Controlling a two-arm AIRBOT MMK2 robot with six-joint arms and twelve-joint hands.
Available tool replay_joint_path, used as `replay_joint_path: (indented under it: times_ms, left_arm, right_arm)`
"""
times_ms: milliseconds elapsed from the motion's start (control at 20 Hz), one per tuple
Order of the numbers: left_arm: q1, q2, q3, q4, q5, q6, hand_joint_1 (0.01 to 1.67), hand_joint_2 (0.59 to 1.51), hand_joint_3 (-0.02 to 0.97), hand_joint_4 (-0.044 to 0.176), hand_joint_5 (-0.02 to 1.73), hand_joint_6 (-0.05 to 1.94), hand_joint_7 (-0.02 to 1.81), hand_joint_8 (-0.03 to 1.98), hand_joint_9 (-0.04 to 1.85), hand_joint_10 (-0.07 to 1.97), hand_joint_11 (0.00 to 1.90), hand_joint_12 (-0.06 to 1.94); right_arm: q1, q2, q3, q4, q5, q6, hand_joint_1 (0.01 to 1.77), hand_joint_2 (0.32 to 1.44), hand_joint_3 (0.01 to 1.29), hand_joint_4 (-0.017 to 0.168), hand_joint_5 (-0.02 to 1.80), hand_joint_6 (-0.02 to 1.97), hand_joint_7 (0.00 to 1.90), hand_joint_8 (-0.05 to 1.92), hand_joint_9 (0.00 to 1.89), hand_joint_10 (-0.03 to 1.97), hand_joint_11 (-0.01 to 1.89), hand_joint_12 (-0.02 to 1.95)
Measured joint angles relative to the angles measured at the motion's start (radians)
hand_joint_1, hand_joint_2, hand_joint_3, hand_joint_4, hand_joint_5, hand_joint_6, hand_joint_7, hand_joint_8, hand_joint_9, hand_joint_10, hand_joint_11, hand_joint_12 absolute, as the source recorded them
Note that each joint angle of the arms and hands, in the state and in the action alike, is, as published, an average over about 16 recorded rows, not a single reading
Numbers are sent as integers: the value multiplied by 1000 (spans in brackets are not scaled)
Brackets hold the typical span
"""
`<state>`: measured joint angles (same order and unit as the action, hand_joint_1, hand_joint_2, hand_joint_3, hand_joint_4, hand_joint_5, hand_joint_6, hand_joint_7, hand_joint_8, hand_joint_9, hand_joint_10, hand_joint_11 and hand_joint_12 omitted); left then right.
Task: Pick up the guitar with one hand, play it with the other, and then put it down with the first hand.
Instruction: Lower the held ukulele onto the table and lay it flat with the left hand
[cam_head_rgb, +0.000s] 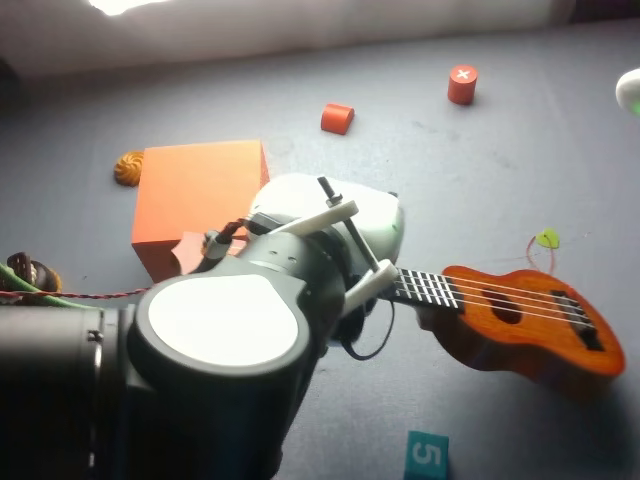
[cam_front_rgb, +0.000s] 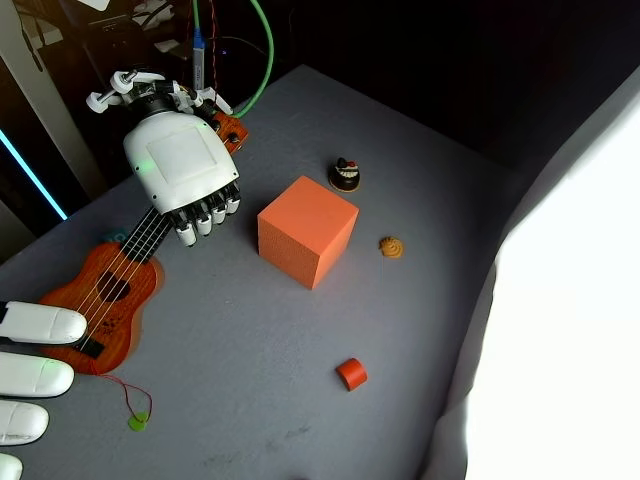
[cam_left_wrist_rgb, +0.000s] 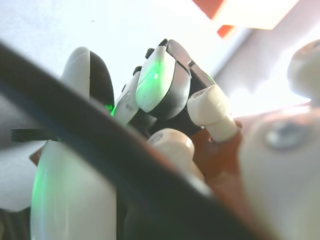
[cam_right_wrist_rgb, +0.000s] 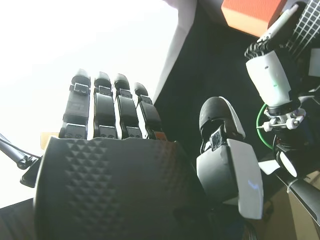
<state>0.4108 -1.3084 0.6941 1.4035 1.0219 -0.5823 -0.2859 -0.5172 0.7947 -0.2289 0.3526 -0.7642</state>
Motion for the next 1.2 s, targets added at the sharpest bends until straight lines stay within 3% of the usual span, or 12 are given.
replay_joint_path:
  times_ms: [300,650,1000,1200]
  left_arm:
    - [40,-43,20,45,-4,-48,1465,1089,-16,1,1273,1890,1330,1979,1423,1937,1462,1913]
    - [78,-94,71,76,-15,-81,1385,1094,-18,3,1221,1886,1327,1959,1420,1937,1464,1913]
    - [112,-125,116,89,-27,-96,928,1135,-6,3,1037,1882,1190,1915,1287,1930,1332,1912]
    - [126,-133,130,95,-33,-100,617,1149,2,6,804,1632,975,1665,1063,1761,1060,1829]
  right_arm:
    - [0,1,-6,0,-2,-4,64,1291,17,3,19,-4,45,-7,21,7,17,2]
    - [0,2,-11,0,-5,-17,65,1291,17,3,21,-4,51,-7,20,6,17,2]
    - [0,2,-15,0,-9,-29,66,1291,16,4,20,-3,47,-7,19,6,17,2]
    - [0,2,-18,0,-12,-35,64,1291,17,4,20,-3,45,-7,20,6,17,2]
